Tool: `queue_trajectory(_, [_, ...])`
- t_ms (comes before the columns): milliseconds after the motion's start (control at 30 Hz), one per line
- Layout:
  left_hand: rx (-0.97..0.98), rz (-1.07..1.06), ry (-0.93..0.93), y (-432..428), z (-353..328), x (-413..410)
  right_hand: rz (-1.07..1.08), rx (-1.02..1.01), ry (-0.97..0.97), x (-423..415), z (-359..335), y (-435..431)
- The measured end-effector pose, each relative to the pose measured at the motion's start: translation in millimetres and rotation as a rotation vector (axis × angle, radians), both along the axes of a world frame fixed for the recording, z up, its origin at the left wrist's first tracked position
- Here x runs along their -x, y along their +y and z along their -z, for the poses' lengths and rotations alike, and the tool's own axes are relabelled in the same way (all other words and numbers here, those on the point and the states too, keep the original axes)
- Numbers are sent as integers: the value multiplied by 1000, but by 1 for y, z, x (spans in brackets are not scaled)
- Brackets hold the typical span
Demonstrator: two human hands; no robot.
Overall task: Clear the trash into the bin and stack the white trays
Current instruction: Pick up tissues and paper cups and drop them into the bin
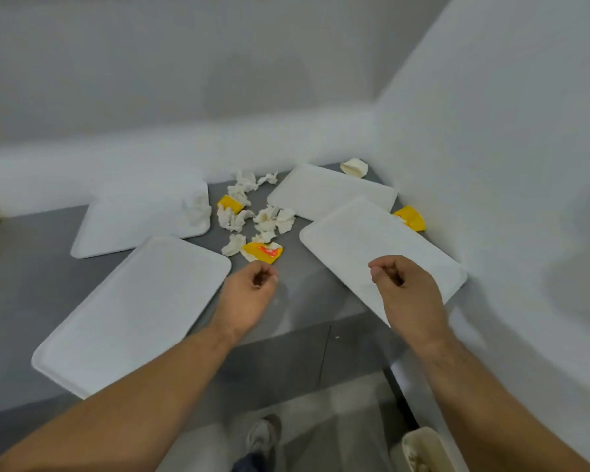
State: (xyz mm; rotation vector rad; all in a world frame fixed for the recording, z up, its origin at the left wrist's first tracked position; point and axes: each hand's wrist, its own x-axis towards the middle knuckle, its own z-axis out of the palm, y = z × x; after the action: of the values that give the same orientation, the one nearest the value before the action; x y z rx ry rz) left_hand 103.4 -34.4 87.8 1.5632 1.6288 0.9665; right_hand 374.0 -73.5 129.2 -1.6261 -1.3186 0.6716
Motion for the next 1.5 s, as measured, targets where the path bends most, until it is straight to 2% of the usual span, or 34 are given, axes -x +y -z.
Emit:
queue_trajectory(200, [13,-65,31,52,5,58,-55,40,-103,55,6,56])
queue_trajectory(367, [57,-7,110,116,14,100,-78,82,-133,103,17,109])
queue_trajectory(567, [-8,177,419,195,41,134,-70,145,-176,147,39,163])
queue_trajectory(767, [54,407,784,250,67,143,-213,240,-294,171,57,205])
queue_trajectory(900, [44,486,890,266,78,144,-284,313,-370,181,72,246])
queue_trajectory(1000, [16,478,884,270,82,140,-319,377,-455,186,83,278])
queue_trajectory(1233, [-14,390,803,269,89,148,-495,488,-792,199,107,325])
queue_trajectory(1367, [-33,316,636,265,87,161,-558,527,-773,200,122,330])
queue_trajectory(1500, [-47,254,561,266,86,169,-615,417,-794,203,131,328])
